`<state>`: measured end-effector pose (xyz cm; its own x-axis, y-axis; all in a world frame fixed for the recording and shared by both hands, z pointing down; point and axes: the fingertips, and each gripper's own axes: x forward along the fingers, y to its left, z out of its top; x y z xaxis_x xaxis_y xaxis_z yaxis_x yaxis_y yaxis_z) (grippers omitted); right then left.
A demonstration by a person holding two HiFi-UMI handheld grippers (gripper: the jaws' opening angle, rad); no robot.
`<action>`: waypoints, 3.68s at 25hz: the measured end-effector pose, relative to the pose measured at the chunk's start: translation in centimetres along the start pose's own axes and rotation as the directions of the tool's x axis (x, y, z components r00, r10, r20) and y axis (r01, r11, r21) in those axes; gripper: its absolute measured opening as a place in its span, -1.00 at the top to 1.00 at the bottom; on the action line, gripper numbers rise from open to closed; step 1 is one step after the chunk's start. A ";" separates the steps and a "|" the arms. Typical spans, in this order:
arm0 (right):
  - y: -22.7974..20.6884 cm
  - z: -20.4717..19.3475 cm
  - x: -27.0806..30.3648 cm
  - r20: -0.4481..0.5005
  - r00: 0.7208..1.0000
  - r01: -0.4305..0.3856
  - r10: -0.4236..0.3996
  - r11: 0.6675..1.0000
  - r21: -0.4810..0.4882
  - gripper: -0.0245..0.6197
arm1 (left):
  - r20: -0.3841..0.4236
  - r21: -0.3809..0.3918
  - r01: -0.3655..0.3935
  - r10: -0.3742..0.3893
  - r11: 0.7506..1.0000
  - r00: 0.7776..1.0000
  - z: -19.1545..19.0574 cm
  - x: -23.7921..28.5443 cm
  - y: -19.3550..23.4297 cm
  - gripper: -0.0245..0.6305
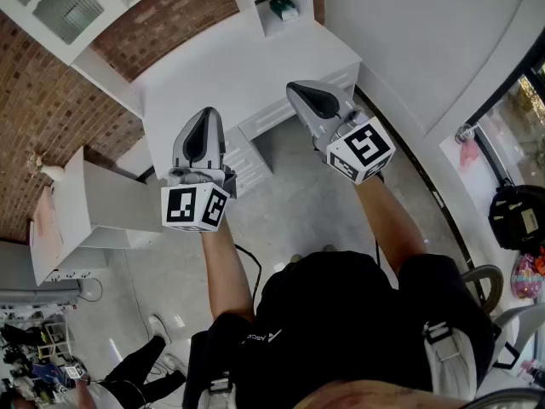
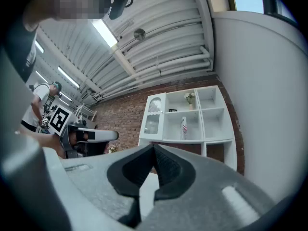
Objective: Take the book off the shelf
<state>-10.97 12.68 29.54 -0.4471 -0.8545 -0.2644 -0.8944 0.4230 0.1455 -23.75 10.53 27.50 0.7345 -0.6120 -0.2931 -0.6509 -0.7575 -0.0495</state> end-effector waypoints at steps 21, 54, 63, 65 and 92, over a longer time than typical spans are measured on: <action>-8.7 0.1 -2.0 0.055 0.998 -0.024 0.023 0.999 0.025 0.92 | 0.021 0.066 -0.122 0.121 0.990 0.992 0.1 8.7 -1.5 0.93; -29.1 -5.7 31.0 0.069 0.988 -0.133 0.136 0.990 -0.049 0.92 | 0.070 0.157 -0.411 0.405 0.898 0.912 -1.7 42.5 29.1 0.50; -34.0 -7.6 35.9 0.113 0.949 -0.290 0.293 0.956 -0.047 0.92 | 0.015 0.272 -0.599 0.620 0.753 0.785 -2.8 50.6 37.1 0.13; -35.5 -7.8 36.7 0.117 0.939 -0.320 0.324 0.946 -0.048 0.92 | 0.000 0.277 -0.630 0.656 0.726 0.755 -3.3 52.3 38.5 0.08; -41.4 -9.7 39.9 0.182 0.856 -0.488 0.484 0.872 -0.021 0.92 | -0.156 0.277 -0.792 0.838 0.545 0.522 -5.8 58.6 48.9 0.40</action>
<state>8.35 -41.82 22.24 -0.8176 -0.4722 -0.3296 -0.5617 0.7801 0.2757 -11.48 -63.68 13.41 -0.1321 -0.9902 -0.0459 -0.9891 0.1347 -0.0595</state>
